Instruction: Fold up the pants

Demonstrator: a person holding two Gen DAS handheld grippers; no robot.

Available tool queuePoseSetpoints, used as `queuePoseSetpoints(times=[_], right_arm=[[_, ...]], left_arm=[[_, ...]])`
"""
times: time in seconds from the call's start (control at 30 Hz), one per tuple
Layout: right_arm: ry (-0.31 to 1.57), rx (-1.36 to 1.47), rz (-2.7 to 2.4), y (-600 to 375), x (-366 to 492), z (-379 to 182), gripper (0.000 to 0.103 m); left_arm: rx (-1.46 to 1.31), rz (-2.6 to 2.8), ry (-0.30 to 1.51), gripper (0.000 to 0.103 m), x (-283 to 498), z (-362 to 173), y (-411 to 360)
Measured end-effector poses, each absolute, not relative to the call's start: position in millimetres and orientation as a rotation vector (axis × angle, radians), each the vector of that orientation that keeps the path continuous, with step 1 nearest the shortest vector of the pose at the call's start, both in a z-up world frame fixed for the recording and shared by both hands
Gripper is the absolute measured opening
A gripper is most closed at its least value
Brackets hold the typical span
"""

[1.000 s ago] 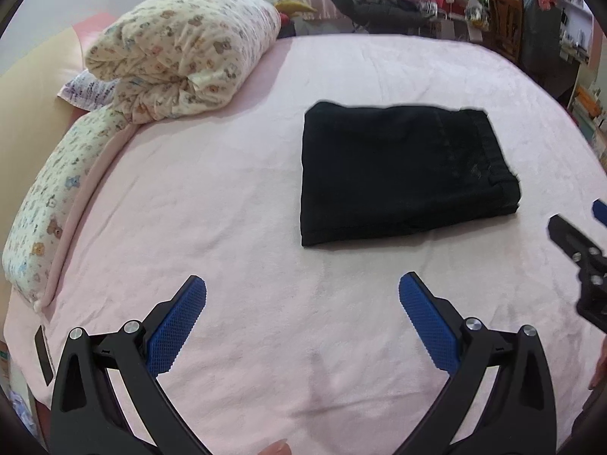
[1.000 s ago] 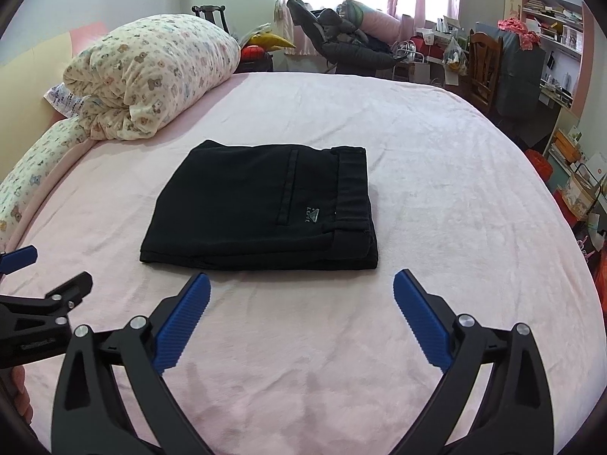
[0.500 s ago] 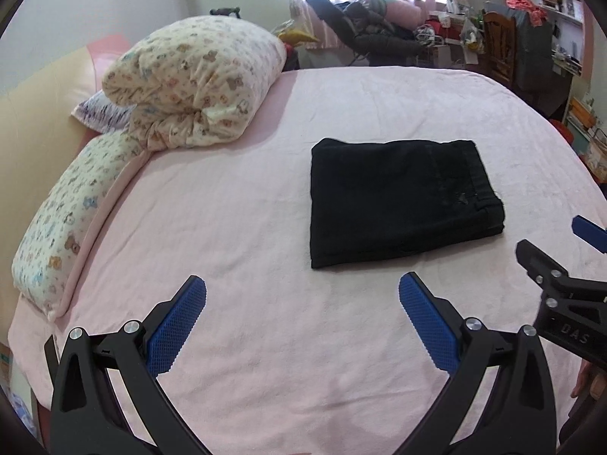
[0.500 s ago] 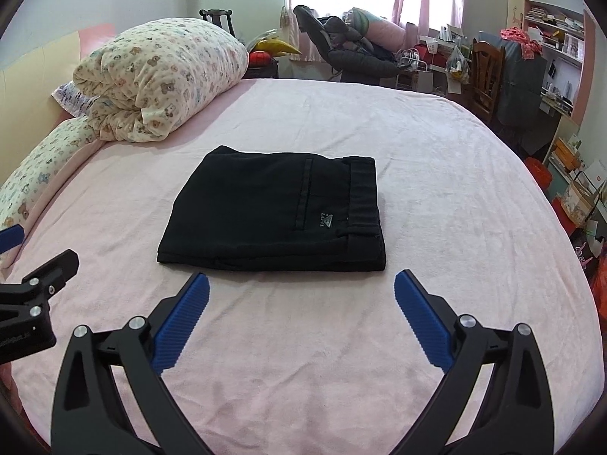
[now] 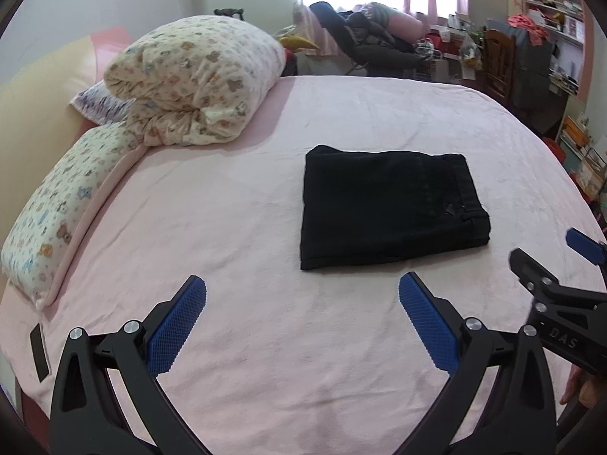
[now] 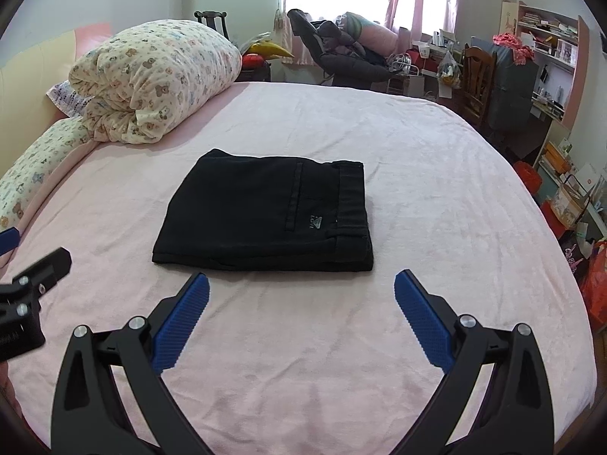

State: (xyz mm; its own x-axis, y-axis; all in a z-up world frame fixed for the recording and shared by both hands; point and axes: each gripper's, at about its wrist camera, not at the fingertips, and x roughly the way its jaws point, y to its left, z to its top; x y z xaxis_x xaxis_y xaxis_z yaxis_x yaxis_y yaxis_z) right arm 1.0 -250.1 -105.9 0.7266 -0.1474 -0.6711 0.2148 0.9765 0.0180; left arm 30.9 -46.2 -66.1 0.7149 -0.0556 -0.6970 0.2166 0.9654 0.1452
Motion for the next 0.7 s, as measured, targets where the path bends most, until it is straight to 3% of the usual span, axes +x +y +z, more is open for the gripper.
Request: queuePoseSetpoints(times=[0.7], right_arm=[[0.744, 0.095, -0.213, -250.1, -15.3, -114.1, 0.098]], left_arm=[[0.242, -0.143, 0.829, 0.102, 30.7, -76.9, -49.7]])
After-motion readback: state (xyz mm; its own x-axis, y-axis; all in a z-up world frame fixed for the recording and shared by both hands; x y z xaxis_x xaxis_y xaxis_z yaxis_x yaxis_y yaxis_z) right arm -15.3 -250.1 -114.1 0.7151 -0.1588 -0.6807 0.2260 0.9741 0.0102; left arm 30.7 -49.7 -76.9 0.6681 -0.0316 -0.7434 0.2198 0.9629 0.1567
